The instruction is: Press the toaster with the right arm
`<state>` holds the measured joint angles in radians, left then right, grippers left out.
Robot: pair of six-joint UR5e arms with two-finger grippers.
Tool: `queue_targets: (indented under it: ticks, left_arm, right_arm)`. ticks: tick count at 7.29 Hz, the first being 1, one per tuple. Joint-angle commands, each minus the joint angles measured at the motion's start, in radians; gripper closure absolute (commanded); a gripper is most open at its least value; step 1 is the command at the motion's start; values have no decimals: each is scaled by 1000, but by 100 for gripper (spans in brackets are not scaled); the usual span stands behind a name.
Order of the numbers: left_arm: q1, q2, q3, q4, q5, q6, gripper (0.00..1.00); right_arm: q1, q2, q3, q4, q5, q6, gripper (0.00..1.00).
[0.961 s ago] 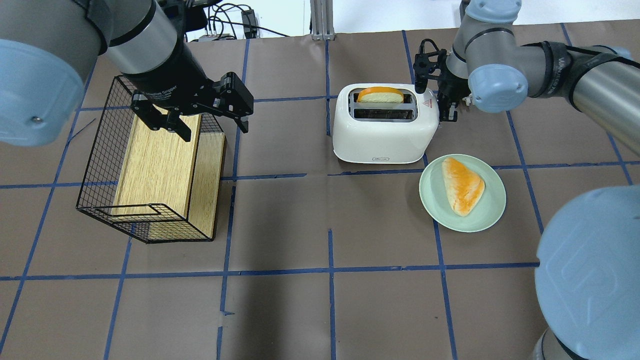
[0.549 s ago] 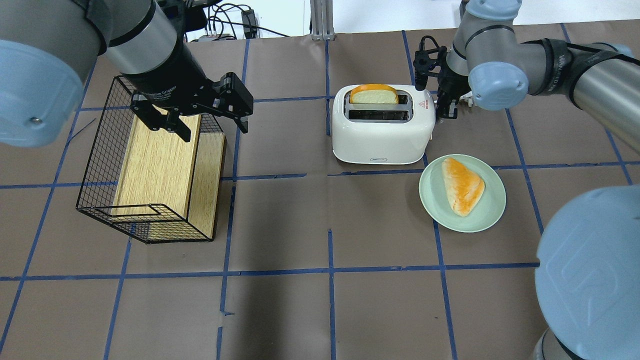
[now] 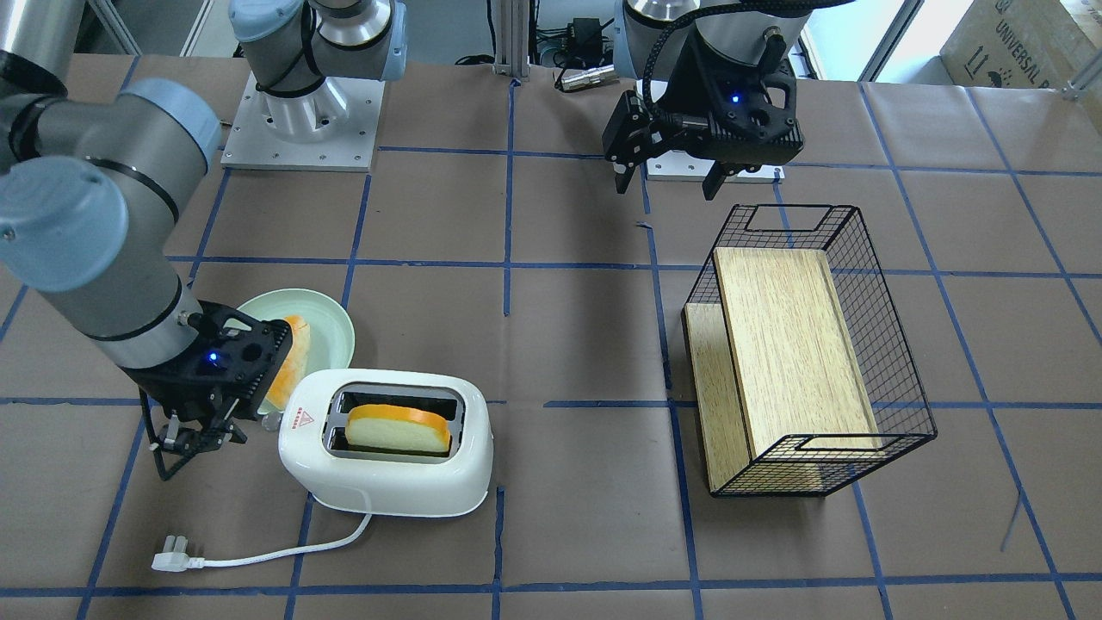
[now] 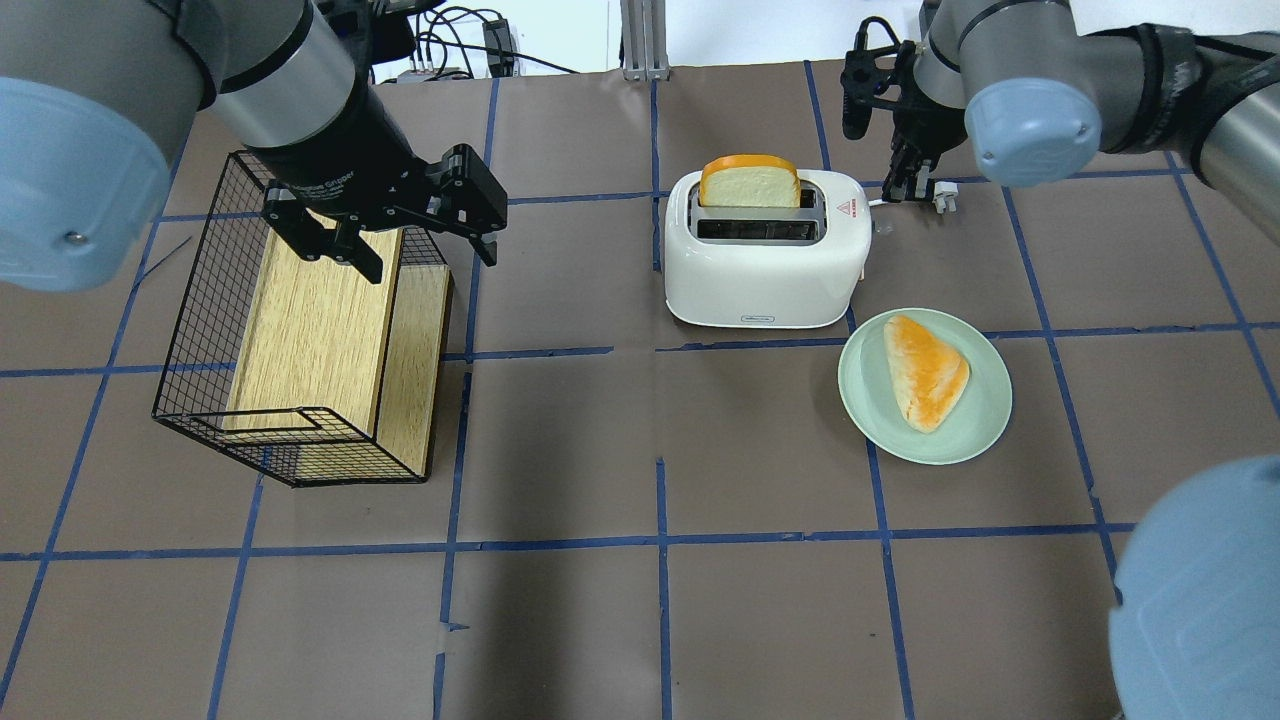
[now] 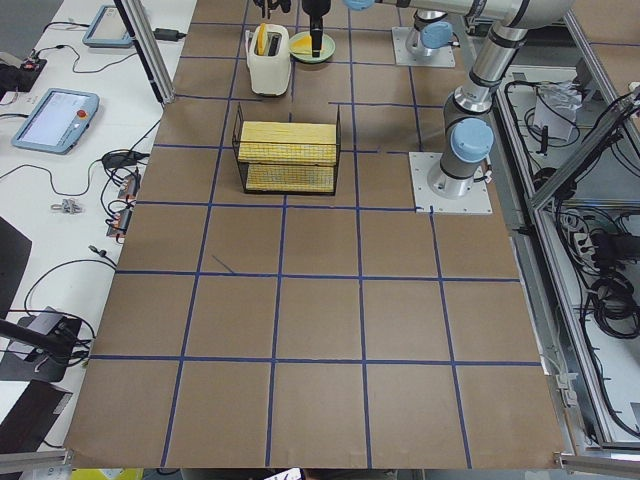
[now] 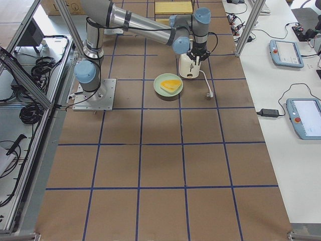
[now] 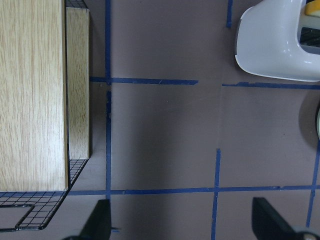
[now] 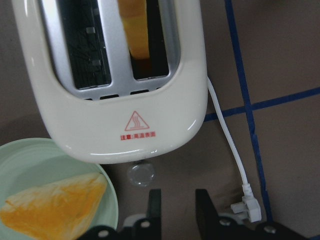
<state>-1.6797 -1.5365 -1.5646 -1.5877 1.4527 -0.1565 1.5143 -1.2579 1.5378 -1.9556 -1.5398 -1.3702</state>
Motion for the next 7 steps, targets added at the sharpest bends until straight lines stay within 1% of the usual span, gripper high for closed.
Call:
queue_targets:
  ticks: [1,2,3,4,5,7]
  left_arm:
    - [0,-1,0,0,0,0,0]
    - [0,-1,0,0,0,0,0]
    - [0,-1,0,0,0,0,0]
    - [0,-1,0,0,0,0,0]
    - [0,-1,0,0,0,0,0]
    - [0,-1,0,0,0,0,0]
  right_arm:
    - [1,-137,-7,163,12,261,1]
    - [1,-197,-7,193,23,311,1]
    - [3,-243,-7,267,9,406,2]
    - [7,-282,8,286,9,577,2]
    - [27,-307,31,294,16,788,1]
    - [38,-345,82,290,9,903,1]
